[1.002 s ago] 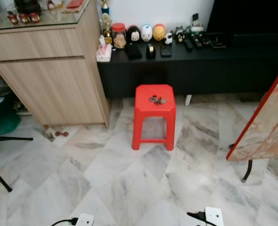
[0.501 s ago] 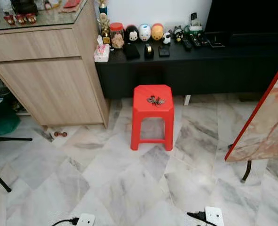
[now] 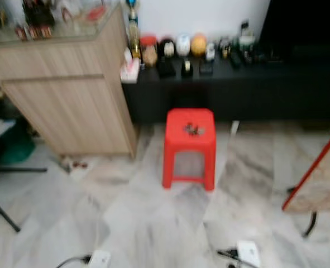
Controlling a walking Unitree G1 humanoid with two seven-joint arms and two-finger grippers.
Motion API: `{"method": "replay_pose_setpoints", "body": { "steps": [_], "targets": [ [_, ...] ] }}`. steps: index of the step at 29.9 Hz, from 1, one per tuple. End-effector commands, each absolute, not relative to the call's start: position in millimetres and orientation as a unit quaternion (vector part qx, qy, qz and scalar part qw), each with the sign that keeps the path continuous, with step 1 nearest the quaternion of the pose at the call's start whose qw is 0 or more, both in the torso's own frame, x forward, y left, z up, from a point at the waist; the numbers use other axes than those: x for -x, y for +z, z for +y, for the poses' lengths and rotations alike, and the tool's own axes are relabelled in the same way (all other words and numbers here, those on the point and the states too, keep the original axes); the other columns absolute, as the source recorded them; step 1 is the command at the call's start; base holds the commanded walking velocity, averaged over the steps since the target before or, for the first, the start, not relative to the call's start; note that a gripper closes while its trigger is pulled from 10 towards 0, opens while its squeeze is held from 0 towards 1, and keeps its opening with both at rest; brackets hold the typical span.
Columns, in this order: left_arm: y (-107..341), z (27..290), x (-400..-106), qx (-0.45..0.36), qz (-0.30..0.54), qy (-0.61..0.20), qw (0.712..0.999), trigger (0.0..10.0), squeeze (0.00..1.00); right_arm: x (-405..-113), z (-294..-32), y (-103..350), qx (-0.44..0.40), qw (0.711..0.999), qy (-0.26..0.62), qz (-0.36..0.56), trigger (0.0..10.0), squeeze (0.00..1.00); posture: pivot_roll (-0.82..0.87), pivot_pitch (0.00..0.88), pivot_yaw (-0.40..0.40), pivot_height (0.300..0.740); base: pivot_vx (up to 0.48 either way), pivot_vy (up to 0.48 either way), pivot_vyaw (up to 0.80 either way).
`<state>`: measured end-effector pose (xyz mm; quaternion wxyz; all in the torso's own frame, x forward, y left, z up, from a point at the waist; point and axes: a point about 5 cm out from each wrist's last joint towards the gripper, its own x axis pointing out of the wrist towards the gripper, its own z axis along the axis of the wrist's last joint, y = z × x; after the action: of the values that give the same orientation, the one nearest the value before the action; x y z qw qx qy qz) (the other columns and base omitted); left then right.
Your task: Hang keys on a hook
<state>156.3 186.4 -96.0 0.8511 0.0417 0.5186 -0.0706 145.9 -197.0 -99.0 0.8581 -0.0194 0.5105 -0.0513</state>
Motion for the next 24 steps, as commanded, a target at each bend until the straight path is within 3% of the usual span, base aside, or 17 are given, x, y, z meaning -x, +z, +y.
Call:
{"method": "replay_pose_setpoints", "body": {
  "steps": [1,24],
  "targets": [
    [-96.8,199.7,-150.2,-0.049,0.53,-0.054,0.845,10.0,0.0,-152.3,-184.1,-98.1,0.011,0.863,-0.037,0.503,10.0,0.0,-0.15,0.023,0.037,0.74,0.311,0.0,0.0],
    [-96.1,199.7,-152.1,-0.045,0.527,-0.049,0.847,10.0,0.0,-153.5,-183.7,-97.5,0.009,0.866,-0.039,0.498,10.0,0.0,-0.15,0.05,0.036,0.74,0.307,0.0,0.0]
  ]
}}
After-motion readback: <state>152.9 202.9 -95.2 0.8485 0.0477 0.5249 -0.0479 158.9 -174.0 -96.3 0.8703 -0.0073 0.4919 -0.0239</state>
